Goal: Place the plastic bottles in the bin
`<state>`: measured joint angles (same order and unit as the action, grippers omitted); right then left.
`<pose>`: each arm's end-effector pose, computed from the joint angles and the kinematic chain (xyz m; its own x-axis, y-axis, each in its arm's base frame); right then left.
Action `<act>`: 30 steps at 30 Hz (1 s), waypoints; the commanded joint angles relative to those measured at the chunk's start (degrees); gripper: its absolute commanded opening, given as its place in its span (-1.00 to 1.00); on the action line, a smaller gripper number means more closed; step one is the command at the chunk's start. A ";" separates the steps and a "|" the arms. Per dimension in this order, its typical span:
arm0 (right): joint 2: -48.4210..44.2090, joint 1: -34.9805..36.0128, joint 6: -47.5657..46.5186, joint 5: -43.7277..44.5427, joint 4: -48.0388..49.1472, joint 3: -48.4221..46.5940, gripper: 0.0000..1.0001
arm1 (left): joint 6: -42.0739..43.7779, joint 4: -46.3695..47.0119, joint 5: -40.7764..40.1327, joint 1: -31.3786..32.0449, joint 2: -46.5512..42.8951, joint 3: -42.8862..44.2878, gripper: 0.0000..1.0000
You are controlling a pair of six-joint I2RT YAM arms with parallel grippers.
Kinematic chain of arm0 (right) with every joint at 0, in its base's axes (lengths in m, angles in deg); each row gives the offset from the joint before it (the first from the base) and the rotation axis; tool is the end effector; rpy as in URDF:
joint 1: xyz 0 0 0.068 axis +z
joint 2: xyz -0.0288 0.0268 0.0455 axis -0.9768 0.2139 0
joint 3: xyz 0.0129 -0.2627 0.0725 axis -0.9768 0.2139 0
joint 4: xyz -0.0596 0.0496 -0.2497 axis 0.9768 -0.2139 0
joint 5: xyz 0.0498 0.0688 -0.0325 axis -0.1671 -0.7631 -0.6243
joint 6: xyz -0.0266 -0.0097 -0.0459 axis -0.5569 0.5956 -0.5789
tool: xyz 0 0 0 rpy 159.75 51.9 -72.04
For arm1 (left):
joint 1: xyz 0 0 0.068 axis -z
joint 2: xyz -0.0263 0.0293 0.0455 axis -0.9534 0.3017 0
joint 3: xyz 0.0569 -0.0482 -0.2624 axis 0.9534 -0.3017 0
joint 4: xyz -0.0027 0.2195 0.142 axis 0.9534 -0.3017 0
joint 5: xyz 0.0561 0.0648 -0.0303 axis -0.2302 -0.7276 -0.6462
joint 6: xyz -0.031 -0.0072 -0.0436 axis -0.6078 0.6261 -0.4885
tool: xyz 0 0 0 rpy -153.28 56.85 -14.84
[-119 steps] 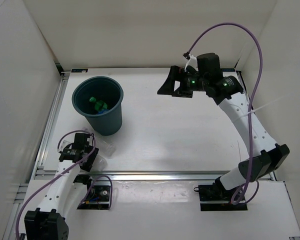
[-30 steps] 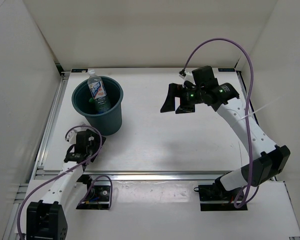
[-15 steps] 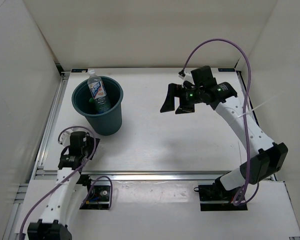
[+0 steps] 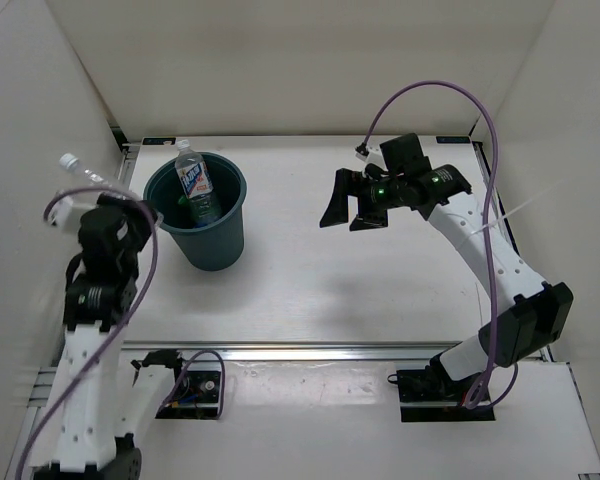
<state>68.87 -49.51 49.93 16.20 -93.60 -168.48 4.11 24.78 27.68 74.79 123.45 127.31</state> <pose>0.2668 0.1603 0.3779 -0.8630 -0.0294 -0.5043 -0.3638 0.7287 0.5801 0.1155 0.0089 0.3993 0.0508 -0.7545 -0.6543 -0.4782 0.5568 -0.6792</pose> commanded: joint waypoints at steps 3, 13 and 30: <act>0.26 -0.19 -0.03 -1.27 1.62 -0.42 1.00 | 14.74 10.49 3.19 0.37 16.88 2.54 0.17; -2.90 -0.72 1.90 1.72 0.92 0.90 1.00 | 24.04 11.02 1.69 8.28 21.38 8.25 1.00; -8.35 -9.77 2.60 8.23 -1.63 -0.06 1.00 | 9.92 -17.09 -19.02 11.19 -5.16 -5.18 1.00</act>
<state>62.38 -57.53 52.77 23.54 -94.95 -167.93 17.88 18.79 15.57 85.92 117.51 124.08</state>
